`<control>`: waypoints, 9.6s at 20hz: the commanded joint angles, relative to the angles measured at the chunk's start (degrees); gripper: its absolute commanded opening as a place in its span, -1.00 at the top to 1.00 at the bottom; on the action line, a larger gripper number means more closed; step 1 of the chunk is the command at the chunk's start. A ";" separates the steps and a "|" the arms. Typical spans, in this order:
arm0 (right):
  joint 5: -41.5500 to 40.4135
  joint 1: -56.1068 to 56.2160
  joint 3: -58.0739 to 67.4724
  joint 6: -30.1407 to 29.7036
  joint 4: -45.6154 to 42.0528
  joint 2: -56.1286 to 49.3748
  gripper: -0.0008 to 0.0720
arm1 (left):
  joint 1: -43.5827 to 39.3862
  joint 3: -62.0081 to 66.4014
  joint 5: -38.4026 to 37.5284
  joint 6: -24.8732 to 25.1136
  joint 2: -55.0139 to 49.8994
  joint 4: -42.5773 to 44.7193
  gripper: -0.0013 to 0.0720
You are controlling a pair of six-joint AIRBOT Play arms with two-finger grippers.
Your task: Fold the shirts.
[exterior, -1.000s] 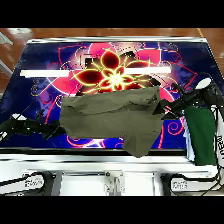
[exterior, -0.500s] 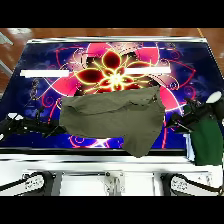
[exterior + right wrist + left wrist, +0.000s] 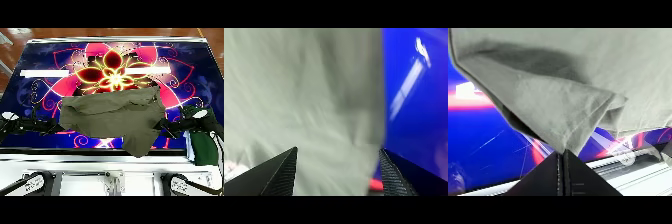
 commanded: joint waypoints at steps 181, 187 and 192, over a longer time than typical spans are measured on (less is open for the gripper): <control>-22.05 5.33 18.05 -8.90 13.73 -7.52 0.82 | -7.67 32.33 13.11 2.08 -24.33 -9.81 0.86; -26.95 3.74 18.10 -1.36 3.65 -8.07 -0.18 | -6.34 33.70 12.11 -2.69 -26.64 -9.84 -0.84; -20.09 0.17 19.17 -2.62 -4.94 -8.09 -0.84 | -3.10 40.04 -0.20 -4.61 -26.51 -9.84 -0.83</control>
